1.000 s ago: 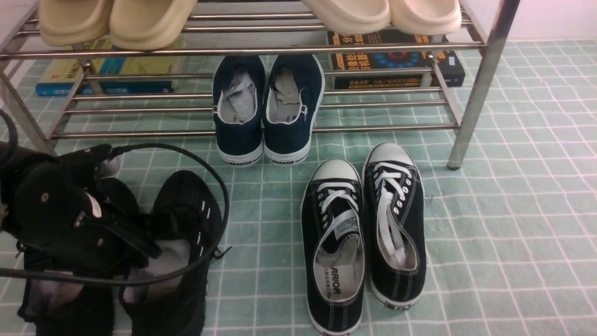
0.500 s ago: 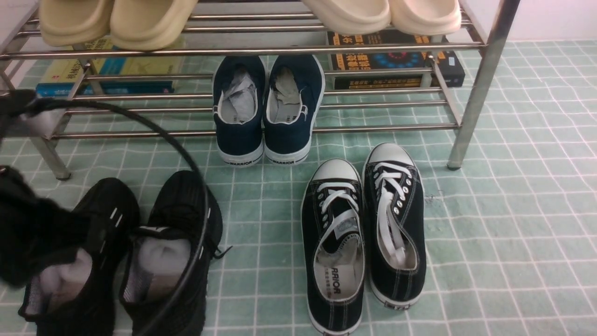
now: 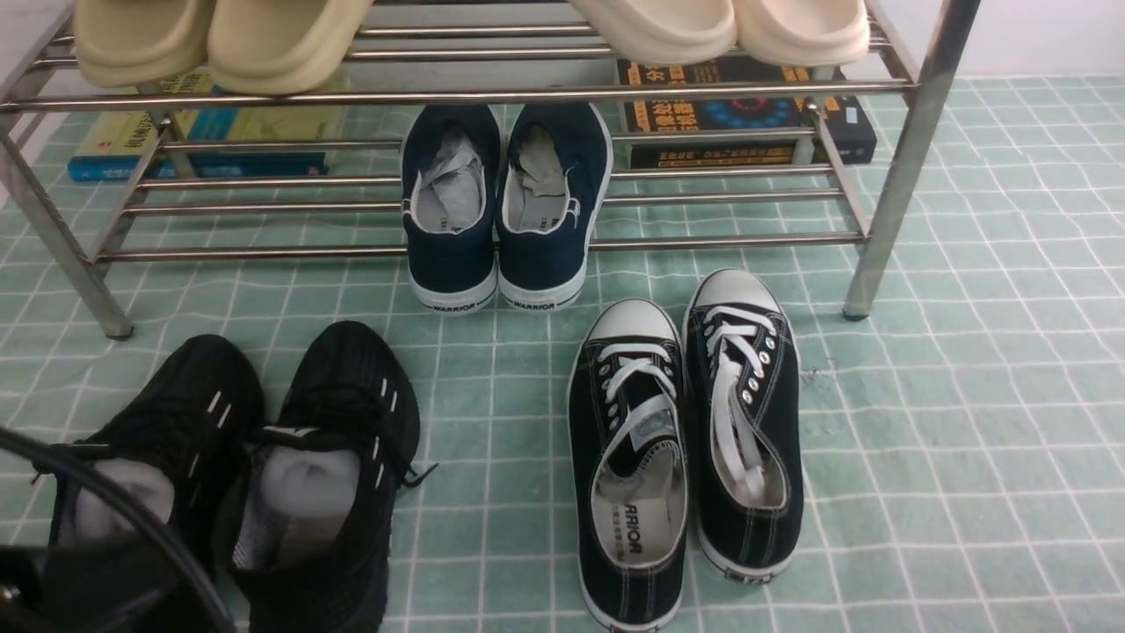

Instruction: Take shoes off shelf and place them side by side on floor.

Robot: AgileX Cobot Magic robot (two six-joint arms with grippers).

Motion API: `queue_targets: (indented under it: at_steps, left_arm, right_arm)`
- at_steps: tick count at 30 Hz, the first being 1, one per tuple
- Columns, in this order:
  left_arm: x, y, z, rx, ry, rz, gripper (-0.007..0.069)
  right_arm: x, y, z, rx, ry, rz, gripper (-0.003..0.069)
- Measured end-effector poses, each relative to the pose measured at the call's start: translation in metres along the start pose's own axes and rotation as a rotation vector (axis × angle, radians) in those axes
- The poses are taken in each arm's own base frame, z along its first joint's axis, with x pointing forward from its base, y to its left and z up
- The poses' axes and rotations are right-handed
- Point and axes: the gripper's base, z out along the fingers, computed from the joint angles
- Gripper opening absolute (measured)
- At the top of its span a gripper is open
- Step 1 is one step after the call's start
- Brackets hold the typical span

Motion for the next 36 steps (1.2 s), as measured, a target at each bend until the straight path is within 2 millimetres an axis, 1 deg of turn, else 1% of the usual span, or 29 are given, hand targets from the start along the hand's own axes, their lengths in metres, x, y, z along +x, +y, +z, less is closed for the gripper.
queue_targets:
  at_steps: [2,3,7,18,28,32,34,35,36]
  left_arm:
    - [0.005,0.002,0.003,-0.006,0.020,-0.003,0.0001]
    - [0.012,0.006,0.008,-0.021,0.048,-0.002,0.0001]
    - [0.018,0.014,0.012,-0.078,0.069,0.048,0.0002]
    - [0.015,0.020,0.012,-0.143,0.038,0.126,0.0013]
    - [0.016,0.021,0.014,-0.142,0.035,0.114,0.0022]
    - [0.014,0.021,0.014,-0.138,-0.014,0.074,0.0027]
    - [0.015,0.024,0.013,-0.140,-0.098,0.068,0.0030]
    - [0.015,0.024,0.012,-0.139,-0.104,0.070,0.0031]
    - [0.019,0.027,0.012,-0.144,-0.152,0.076,0.0032]
  right_arm:
    - [0.000,0.000,0.000,0.000,0.000,0.000,0.0238]
    - [0.000,0.000,0.000,0.000,0.000,0.000,0.0238]
    - [0.000,0.000,0.000,0.000,0.000,0.000,0.0238]
    - [0.000,0.000,0.000,0.000,0.000,0.000,0.0238]
    - [0.000,0.000,0.000,0.000,0.000,0.000,0.0238]
    - [0.000,0.000,0.000,0.000,0.000,0.000,0.0240]
    - [0.000,0.000,0.000,0.000,0.000,0.000,0.0240]
    - [0.000,0.000,0.000,0.000,0.000,0.000,0.0240]
    - [0.000,0.000,0.000,0.000,0.000,0.000,0.0240]
